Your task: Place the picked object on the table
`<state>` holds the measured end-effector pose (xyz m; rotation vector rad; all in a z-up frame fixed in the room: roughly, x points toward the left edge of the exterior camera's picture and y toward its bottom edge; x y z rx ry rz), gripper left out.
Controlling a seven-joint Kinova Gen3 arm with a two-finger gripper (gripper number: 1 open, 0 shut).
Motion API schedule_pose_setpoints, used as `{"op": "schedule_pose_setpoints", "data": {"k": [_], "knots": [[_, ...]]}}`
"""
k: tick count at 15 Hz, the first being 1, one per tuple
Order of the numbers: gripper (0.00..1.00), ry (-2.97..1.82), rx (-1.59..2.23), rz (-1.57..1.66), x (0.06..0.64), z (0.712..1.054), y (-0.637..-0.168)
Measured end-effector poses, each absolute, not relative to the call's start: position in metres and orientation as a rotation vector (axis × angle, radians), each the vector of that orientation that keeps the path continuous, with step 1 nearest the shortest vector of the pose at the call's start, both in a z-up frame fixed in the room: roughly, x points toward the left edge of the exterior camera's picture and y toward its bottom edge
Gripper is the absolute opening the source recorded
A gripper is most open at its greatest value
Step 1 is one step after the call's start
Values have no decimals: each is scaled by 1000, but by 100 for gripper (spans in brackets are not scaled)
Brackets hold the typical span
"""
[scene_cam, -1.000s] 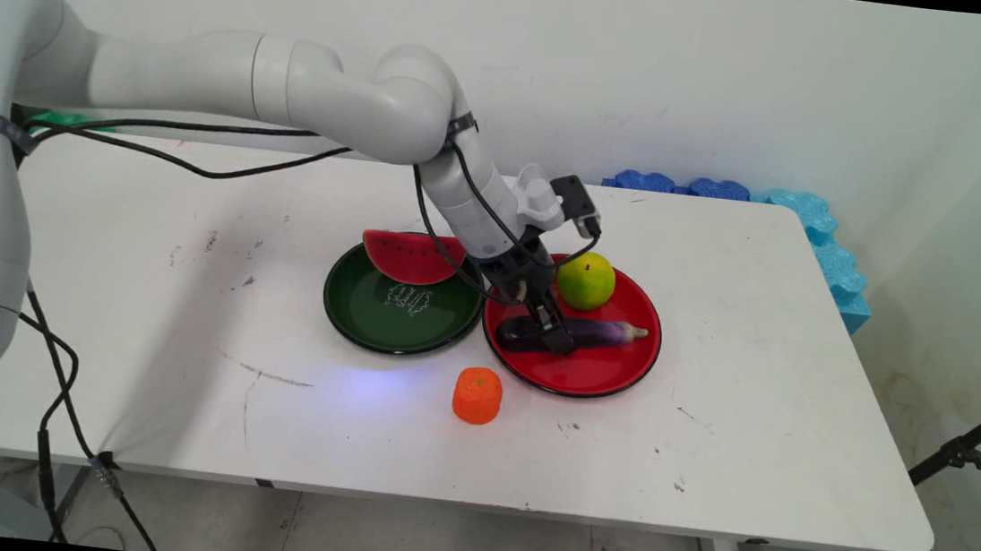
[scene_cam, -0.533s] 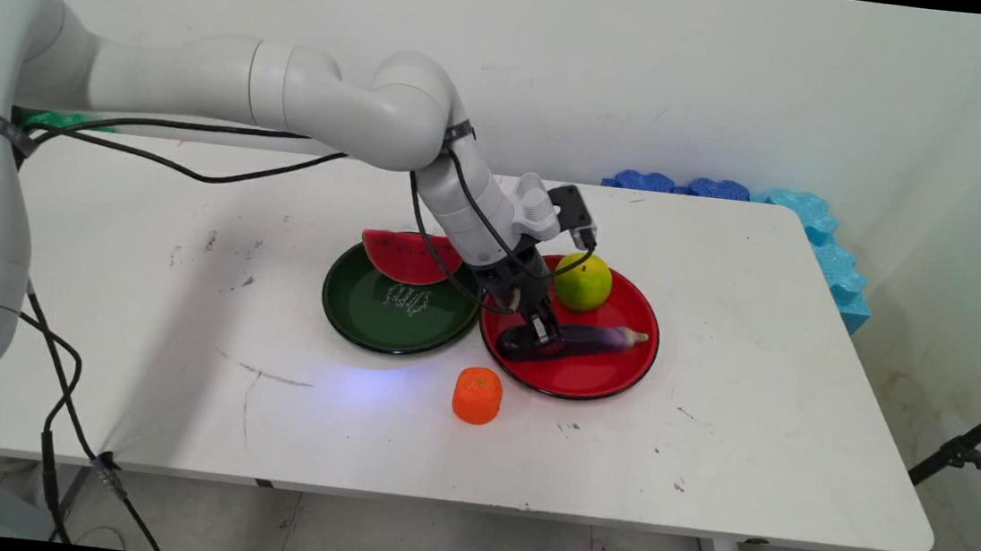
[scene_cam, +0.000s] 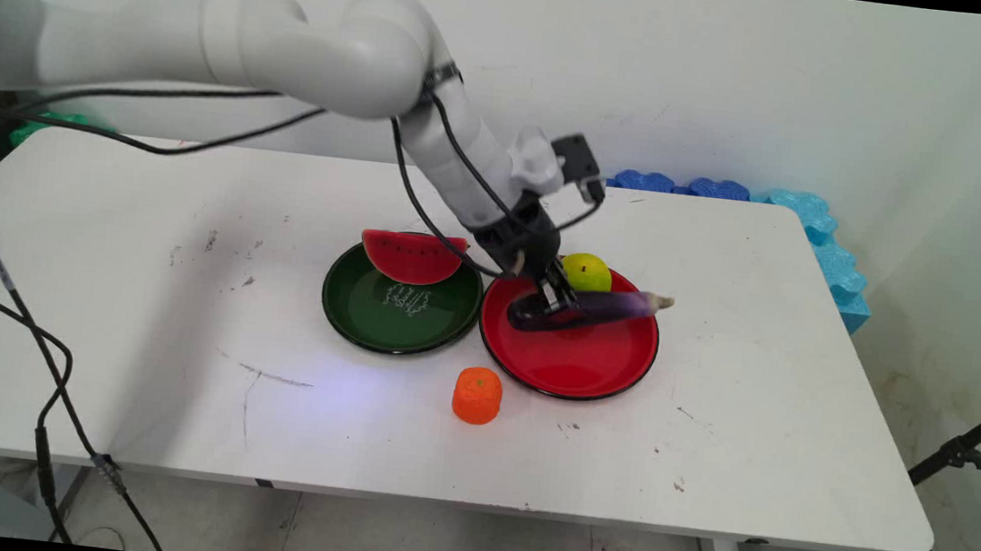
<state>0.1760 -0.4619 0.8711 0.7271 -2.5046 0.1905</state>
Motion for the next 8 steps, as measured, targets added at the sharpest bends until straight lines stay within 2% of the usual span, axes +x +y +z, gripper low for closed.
{"op": "schedule_pose_setpoints", "data": {"k": [5,8], "knots": [[0,-2497,677,169,194,914,-425],[0,-2513,648,136,208,923,-395]]}}
